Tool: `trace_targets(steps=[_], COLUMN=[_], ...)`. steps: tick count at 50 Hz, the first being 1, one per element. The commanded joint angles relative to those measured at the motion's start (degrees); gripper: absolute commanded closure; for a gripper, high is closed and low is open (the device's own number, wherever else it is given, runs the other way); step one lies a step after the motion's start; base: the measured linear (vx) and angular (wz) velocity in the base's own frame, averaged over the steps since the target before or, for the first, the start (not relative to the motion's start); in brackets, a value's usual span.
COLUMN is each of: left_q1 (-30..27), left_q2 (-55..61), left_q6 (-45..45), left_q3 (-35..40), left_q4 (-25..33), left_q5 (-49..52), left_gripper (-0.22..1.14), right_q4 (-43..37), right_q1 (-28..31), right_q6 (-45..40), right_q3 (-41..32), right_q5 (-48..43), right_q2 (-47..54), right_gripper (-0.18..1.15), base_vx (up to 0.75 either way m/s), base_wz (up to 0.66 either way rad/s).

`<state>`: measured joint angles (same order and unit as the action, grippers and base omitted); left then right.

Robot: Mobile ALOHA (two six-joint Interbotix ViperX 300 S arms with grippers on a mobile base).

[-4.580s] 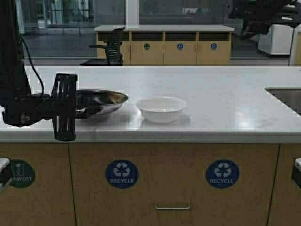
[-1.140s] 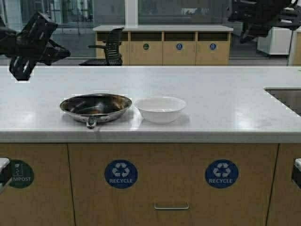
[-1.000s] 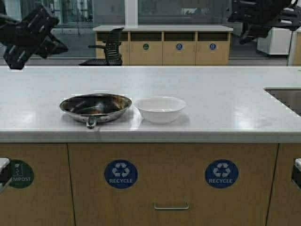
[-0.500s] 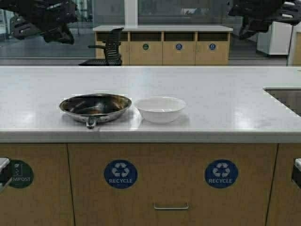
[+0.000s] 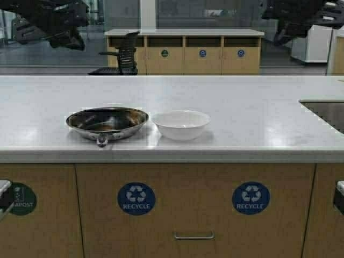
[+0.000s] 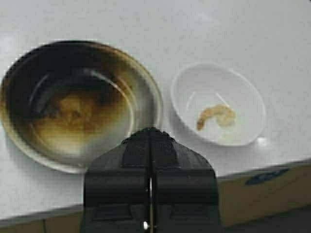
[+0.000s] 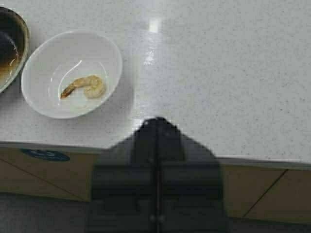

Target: Add oil to the pan and cook the shrimp and serve it

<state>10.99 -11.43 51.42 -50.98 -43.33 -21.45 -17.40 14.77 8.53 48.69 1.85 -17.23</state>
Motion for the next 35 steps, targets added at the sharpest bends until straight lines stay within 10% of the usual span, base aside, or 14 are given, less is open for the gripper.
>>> trace_targets(steps=[1, 35], left_q1=[0.09, 0.09], left_q2=[-1.23, -0.62], left_q6=[-0.18, -0.09], left_q3=[1.32, 1.67], left_q4=[-0.18, -0.09], left_q5=[0.0, 0.53], left_gripper=[0.85, 0.86], right_q4=[0.09, 0.18], right_q1=[0.09, 0.09], right_q6=[0.0, 0.0], right_q3=[-0.18, 0.18], right_q5=[-0.97, -1.49], right_q2=[-0.97, -0.88], right_gripper=[0.89, 0.89], base_vx=[0.0, 0.0], base_wz=[0.0, 0.0])
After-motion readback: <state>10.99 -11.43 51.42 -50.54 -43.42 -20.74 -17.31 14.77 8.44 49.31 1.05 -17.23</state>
